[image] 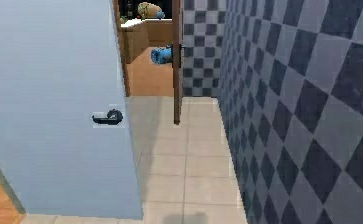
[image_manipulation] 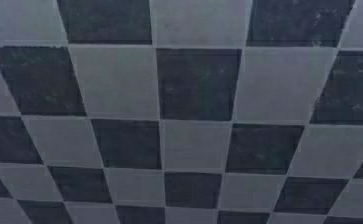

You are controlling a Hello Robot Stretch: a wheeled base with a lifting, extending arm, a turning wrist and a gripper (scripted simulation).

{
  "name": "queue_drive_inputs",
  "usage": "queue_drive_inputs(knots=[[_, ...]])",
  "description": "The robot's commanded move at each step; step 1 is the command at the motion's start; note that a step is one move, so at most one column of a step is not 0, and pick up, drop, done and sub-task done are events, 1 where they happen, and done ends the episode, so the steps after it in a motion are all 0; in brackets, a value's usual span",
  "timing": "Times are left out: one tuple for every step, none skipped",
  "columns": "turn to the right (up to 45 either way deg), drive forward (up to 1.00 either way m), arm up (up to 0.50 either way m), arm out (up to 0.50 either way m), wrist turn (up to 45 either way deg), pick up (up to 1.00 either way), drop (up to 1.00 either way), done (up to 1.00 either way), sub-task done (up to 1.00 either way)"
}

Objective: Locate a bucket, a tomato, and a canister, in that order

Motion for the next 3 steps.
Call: queue_drive_inputs(knots=[[3.0,0.00,0.00,0.00,0.0,0.00,0.00,0.00,0.00],[0.0,0.75,0.00,0.00,0.0,0.00,0.00,0.00,0.00],[0.0,0.45,0.00,0.00,0.0,0.00,0.00,0.00,0.00]])
